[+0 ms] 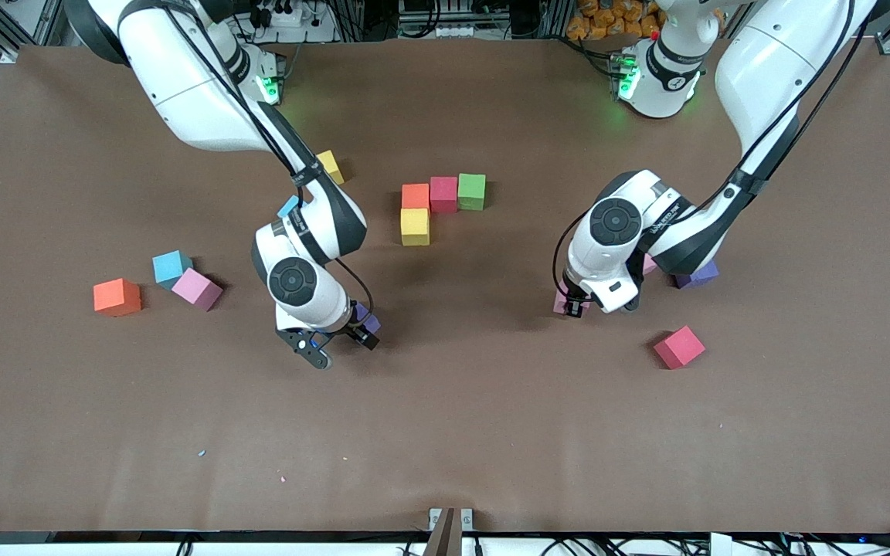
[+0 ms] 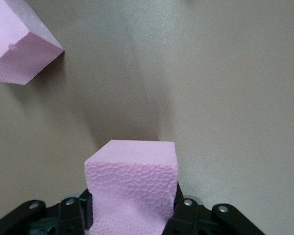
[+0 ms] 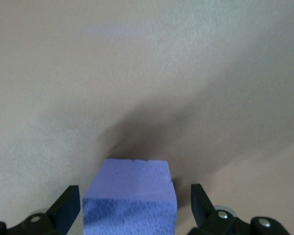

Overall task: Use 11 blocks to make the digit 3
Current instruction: 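Carry the purple cube with the right gripper toward the center cubes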

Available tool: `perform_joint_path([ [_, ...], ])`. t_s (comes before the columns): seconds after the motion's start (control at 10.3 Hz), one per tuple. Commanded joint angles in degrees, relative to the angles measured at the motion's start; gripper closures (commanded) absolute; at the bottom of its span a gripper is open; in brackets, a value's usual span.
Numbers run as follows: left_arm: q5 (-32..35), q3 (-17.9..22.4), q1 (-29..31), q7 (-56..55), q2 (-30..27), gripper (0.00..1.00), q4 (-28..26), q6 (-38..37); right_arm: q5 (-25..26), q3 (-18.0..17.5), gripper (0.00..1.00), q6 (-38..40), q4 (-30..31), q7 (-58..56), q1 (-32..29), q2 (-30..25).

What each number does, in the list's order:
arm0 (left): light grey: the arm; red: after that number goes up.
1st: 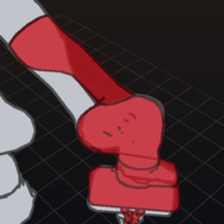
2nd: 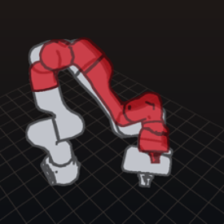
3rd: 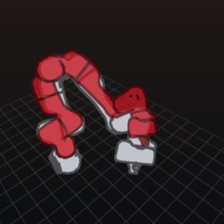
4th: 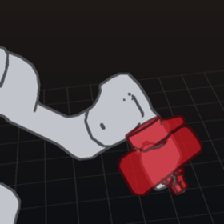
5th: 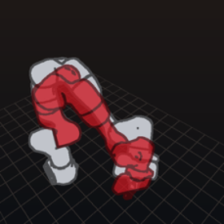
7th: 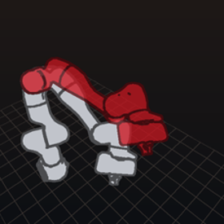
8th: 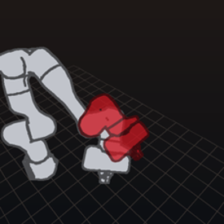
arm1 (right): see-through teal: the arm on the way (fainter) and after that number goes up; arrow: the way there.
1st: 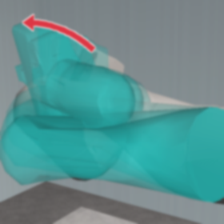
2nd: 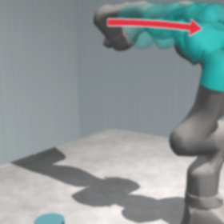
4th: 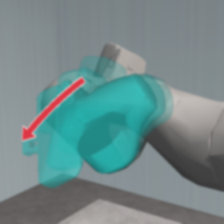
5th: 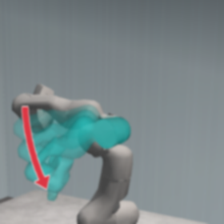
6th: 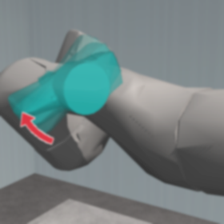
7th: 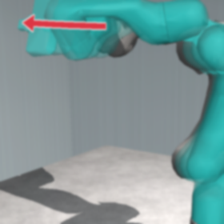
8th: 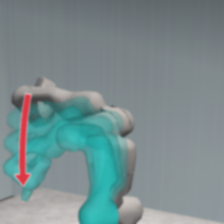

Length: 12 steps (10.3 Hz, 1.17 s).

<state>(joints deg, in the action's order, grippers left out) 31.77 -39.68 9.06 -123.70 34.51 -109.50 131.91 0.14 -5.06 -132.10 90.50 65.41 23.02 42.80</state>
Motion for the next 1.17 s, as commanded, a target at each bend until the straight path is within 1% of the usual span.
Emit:
perform_joint_path([
  [0.0, 1.45, 0.05, -0.01, 0.39, -0.05, 1.00, 0.42, -0.60, 0.74, -0.39, 0.07, -0.61, 0.47, 1.65, -0.08, -0.09],
  [0.1, 1.45, 0.05, 0.08, 0.39, -0.05, 1.00, 0.42, -0.60, 0.74, -0.39, 0.12, -0.61, 0.47, 1.56, 0.00, -0.09],
  [0.19, 1.36, 0.05, 0.17, 0.39, -0.05, 1.00, 0.42, -0.60, 0.74, -0.39, 0.23, -0.61, 0.47, 1.30, 0.09, -0.09],
  [0.39, 1.36, 0.05, 0.25, 0.13, -0.05, 1.00, 0.42, -0.60, 0.74, -0.39, 0.56, -0.26, 0.21, 0.68, 0.00, -0.09],
  [0.49, 1.36, 0.05, 0.25, 0.04, -0.05, 1.00, 0.34, -0.60, 0.91, -0.39, 0.69, -0.26, 0.12, 0.33, 0.00, -0.18],
  [0.58, 1.36, 0.05, 0.34, 0.04, -0.14, 1.00, 0.34, -0.60, 0.91, -0.48, 0.77, -0.26, -0.06, -0.19, 0.18, -0.44],
  [0.68, 1.36, 0.05, 0.25, -0.05, -0.14, 1.00, 0.34, -0.60, 0.91, -0.56, 0.80, -0.17, -0.23, -1.50, 0.79, -0.61],
  [0.97, 1.36, -0.04, 0.17, -0.13, -0.14, 1.00, 0.34, -0.60, 1.09, -0.83, 0.81, 0.18, -1.28, -5.11, 3.59, -1.67],
  [1.07, 1.36, -0.04, 0.17, -0.14, -0.14, 1.00, 0.42, -0.60, 1.52, -0.83, 0.83, 1.31, -2.42, -5.99, 4.48, -1.76],
])
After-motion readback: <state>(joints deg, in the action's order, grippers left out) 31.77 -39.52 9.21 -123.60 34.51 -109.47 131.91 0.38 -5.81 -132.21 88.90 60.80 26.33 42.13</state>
